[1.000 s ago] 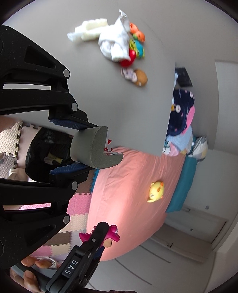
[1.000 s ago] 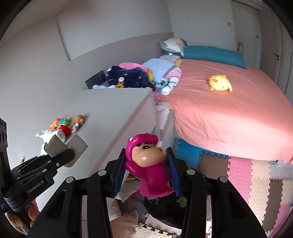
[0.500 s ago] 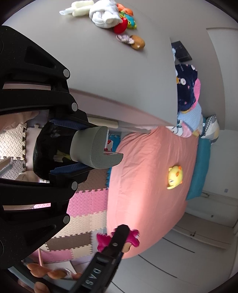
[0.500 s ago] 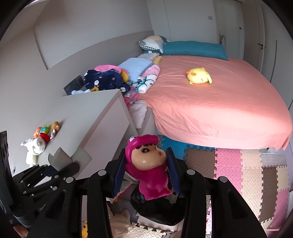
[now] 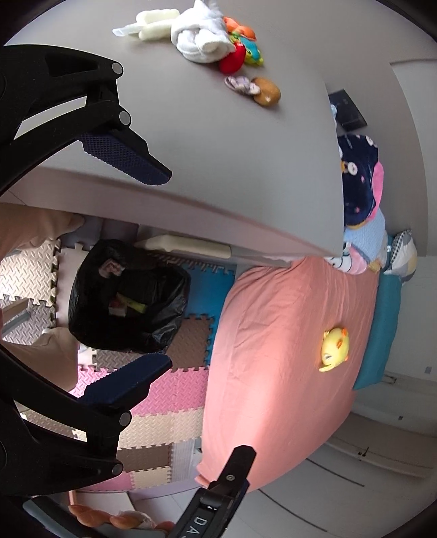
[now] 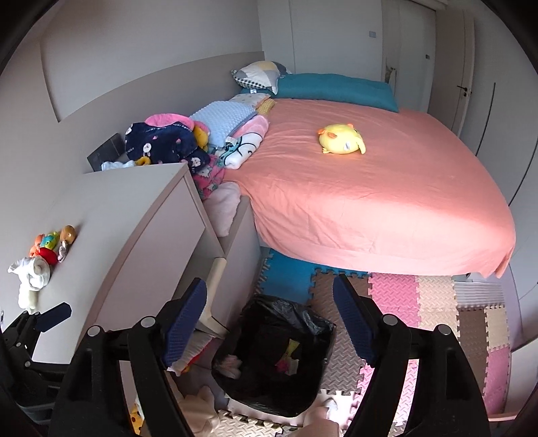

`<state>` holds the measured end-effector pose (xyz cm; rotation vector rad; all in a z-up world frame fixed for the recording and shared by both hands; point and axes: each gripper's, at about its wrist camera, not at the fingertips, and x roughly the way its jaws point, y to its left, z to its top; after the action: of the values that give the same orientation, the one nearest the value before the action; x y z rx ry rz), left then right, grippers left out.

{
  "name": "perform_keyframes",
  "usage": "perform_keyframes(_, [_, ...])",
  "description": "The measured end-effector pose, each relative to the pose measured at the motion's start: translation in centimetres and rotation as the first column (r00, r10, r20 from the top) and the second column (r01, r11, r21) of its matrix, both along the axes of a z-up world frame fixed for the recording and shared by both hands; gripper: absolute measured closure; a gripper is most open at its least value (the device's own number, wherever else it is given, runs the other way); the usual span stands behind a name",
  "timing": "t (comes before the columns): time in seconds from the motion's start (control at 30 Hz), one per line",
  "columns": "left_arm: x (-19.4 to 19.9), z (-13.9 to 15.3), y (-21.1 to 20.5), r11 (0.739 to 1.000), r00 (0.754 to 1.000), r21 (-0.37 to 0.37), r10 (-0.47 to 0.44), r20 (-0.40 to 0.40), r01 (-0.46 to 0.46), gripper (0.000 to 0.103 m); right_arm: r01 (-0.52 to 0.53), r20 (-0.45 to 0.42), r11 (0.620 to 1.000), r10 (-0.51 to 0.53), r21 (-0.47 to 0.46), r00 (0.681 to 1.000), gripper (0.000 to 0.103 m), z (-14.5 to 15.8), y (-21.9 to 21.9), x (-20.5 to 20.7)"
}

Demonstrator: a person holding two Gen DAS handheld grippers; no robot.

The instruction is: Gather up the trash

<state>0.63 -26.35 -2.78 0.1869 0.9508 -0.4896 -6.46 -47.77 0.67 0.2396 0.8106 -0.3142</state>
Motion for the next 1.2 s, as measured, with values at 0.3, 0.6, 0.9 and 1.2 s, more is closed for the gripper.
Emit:
perform_keyframes(0.3, [0.7, 0.4, 3.3, 0.998, 0.998, -0.018, 0.058, 0.014, -0.058, 0.006, -0.058, 0.006, 0.998, 0.058, -0.008, 0.998, 0.025, 0.2, 3.3, 1.3])
perform_keyframes(0.6, [1.6, 0.7, 8.1, 0.99, 0.99, -0.028, 0.142, 0.023, -0.141, 0.006, -0.13, 0.013, 0.991, 0.13, -0.014, 0.991, 0.025, 0.4, 7.6, 3.0])
perform_keyframes(0.9, [2.3, 0.9, 13.4, 0.971, 0.971, -0.02, 0.238, 0.036, -0.238, 0.006, -0.214, 0.021, 0.977, 0.214, -0.012, 0.977, 0.025, 0.4, 12.1, 5.1])
perform_keyframes(1.2, [3.2, 0.5, 18.5, 0.939, 0.938, 0.01, 0.343, 0.044, -0.344, 0.006, -0.285, 0.034, 0.959, 0.285, -0.006, 0.958, 0.025, 0.7, 15.9, 7.0])
